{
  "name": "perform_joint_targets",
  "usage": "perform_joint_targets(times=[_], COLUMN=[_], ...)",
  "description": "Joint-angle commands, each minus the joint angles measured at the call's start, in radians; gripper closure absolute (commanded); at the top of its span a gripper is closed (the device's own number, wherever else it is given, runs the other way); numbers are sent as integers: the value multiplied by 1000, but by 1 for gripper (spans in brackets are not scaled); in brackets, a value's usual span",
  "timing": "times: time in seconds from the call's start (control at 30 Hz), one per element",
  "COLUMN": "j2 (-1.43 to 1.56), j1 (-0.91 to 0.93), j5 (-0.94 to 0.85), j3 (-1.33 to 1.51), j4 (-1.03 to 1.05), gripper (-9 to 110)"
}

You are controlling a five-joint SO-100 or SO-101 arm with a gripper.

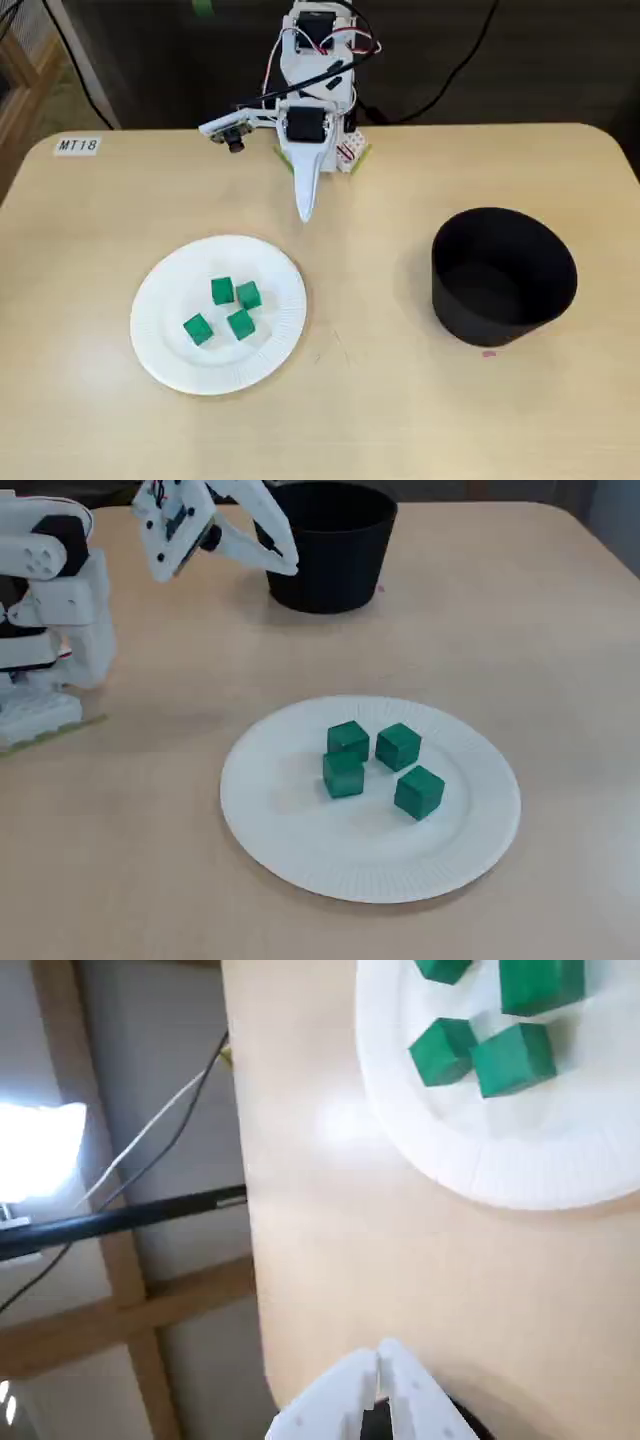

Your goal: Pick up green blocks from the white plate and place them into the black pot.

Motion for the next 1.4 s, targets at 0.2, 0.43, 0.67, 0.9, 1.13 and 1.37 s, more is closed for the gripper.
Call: perform_joint_targets(times=[0.2, 0.43, 0.67, 0.9, 1.13, 1.37], j2=[-365, -663, -1097, -1362, -1601, -1715], j1=[147, 259, 298, 314, 356, 385], j5=[-2, -2, -187, -382, -569, -634], j3=[-229, -400, -733, -1015, -1368, -1502], j4=[87, 115, 242, 345, 552, 594], gripper=[104, 104, 104, 104, 104, 104])
